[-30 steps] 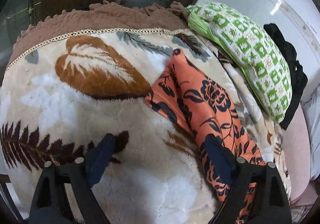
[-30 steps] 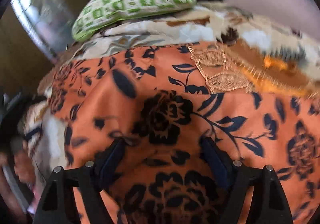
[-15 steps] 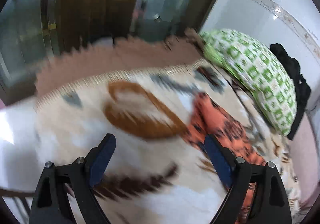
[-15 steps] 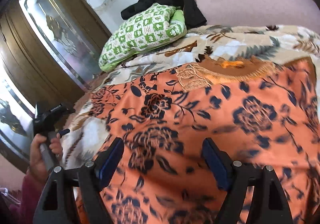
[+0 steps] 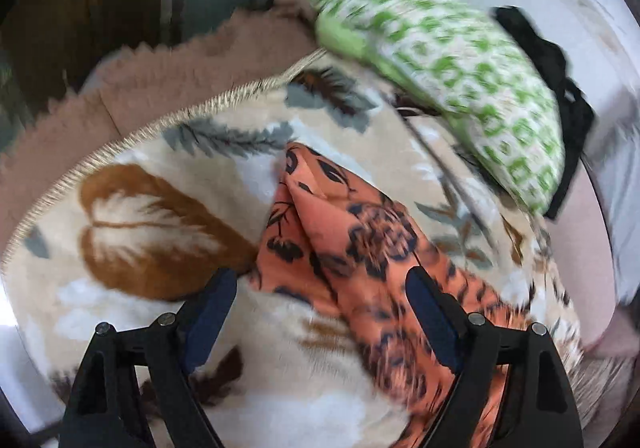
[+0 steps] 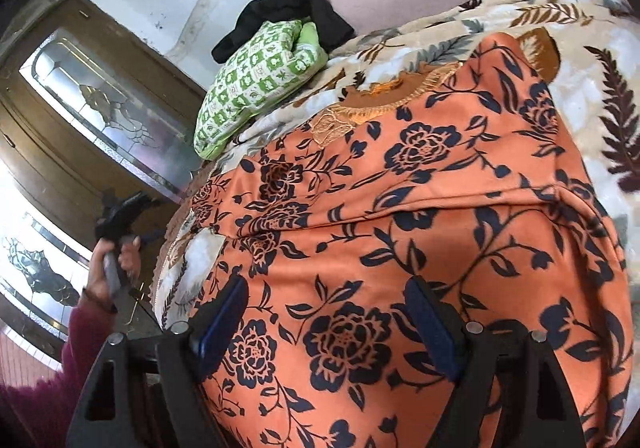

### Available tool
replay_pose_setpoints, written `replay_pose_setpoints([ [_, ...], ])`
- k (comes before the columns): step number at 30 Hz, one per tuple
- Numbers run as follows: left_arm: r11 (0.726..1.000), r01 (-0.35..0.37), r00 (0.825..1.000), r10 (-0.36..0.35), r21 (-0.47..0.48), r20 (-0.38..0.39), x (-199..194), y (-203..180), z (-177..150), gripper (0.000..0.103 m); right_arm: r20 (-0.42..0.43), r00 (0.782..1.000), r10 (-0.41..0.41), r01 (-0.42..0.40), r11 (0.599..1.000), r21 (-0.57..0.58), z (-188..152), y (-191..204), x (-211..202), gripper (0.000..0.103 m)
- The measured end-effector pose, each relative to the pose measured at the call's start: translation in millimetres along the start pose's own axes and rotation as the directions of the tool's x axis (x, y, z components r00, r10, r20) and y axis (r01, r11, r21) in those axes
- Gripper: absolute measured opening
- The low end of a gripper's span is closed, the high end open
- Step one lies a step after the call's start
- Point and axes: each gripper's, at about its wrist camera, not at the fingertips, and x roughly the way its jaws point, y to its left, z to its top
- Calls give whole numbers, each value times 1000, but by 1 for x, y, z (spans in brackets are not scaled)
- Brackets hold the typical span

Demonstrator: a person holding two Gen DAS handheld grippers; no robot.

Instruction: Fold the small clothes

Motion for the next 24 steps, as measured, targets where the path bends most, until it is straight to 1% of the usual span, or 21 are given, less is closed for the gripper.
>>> replay_pose_setpoints([
  [2,999,15,1000,-15,-51,-7,14,4,13,87,8,1000,-2,2,1000,4,0,-4,-3,83],
  [3,999,24,1000,-25,-47,-7,22,2,21,87,11,1000,0,0,1000,4,-1,-5,-4,83],
  [4,999,19,999,-20,-32,-26,32,0,27,87,11,1000,-1,1,1000,3,-2,-6,-4,83],
  [5,999,4,999,-5,-33,-44,39,-1,31,75,11,1000,-7,7,1000,1,-2,-7,-3,83],
  [6,999,7,998,-10,-47,-62,48,-1,33,34,8,1000,-12,12,1000,0,-3,-8,-3,83],
  [7,997,54,994,-59,-63,-87,56,1,34,18,4,1000,-14,14,1000,0,-3,-9,-2,83],
  [8,993,79,990,-88,-84,-109,61,1,32,14,3,1000,-18,18,1000,2,-4,-10,-1,83],
  [10,994,64,992,-72,-84,-106,64,-2,31,10,5,1000,-26,26,1000,1,-4,-12,-1,83],
  [12,997,52,997,-55,-53,-57,51,-9,29,7,14,999,-38,38,999,-4,-4,-13,-4,83],
  [13,997,59,998,-61,-45,-32,44,-13,28,7,19,999,-44,44,999,-7,-4,-13,-7,83],
  [14,996,88,996,-88,-15,16,28,-23,26,7,27,998,-50,50,999,-12,-3,-13,-10,83],
  [15,995,100,994,-101,26,43,16,-35,24,7,37,998,-53,54,998,-19,-3,-13,-14,83],
  [17,988,100,991,-109,116,78,-9,-61,17,7,62,996,-64,66,997,-32,-2,-14,-25,83],
  [18,978,111,988,-128,174,87,-25,-81,10,7,72,995,-68,71,997,-34,-1,-15,-29,83],
  [19,969,126,985,-148,214,92,-37,-96,4,7,89,993,-71,74,997,-31,-2,-17,-36,83],
  [22,917,152,974,-201,369,100,-81,-155,-30,7,136,989,-66,67,998,-4,-4,-23,-56,83],
  [24,845,187,962,-260,501,80,-111,-207,-73,7,174,983,-58,55,998,19,-7,-28,-72,83],
])
